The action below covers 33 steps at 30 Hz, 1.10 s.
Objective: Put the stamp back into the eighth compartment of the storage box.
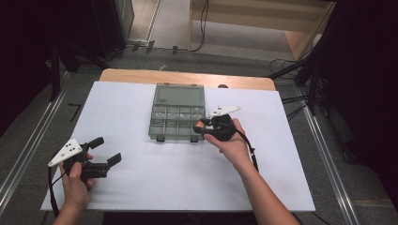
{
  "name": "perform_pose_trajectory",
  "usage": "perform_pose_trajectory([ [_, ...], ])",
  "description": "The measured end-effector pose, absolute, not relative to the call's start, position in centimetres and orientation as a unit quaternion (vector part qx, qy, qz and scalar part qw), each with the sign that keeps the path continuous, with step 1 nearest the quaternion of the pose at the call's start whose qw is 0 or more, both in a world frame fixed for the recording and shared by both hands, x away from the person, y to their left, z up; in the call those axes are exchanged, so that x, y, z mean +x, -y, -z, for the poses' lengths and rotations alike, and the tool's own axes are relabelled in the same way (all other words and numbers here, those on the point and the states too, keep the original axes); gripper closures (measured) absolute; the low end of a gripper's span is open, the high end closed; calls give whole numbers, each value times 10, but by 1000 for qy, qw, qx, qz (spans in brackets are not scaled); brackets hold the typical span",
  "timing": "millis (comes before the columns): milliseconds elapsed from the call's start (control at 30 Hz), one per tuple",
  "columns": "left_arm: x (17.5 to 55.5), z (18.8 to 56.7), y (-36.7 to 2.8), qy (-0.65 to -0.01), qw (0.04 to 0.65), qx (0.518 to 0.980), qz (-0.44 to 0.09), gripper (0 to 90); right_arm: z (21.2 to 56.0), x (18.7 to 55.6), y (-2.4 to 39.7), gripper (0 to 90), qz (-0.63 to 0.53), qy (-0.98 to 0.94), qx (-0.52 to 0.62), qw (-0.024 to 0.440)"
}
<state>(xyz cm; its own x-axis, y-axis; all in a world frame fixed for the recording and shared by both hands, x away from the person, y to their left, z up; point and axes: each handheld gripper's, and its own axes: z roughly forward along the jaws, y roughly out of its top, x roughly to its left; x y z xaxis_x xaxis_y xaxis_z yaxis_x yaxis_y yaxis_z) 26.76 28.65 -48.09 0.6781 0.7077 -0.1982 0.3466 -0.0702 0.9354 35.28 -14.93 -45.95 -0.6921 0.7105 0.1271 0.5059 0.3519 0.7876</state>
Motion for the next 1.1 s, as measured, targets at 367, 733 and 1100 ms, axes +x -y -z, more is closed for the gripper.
perform_pose_trajectory([
  [367,268,482,-286,-369,574,714,-156,0,470,364,149,519,-419,-813,388,116],
  [733,269,482,-284,-368,575,714,-153,0,475,371,153,471,-429,-803,401,105],
  [1100,270,480,-274,-367,576,714,-152,31,471,371,163,185,-445,-787,419,82],
])
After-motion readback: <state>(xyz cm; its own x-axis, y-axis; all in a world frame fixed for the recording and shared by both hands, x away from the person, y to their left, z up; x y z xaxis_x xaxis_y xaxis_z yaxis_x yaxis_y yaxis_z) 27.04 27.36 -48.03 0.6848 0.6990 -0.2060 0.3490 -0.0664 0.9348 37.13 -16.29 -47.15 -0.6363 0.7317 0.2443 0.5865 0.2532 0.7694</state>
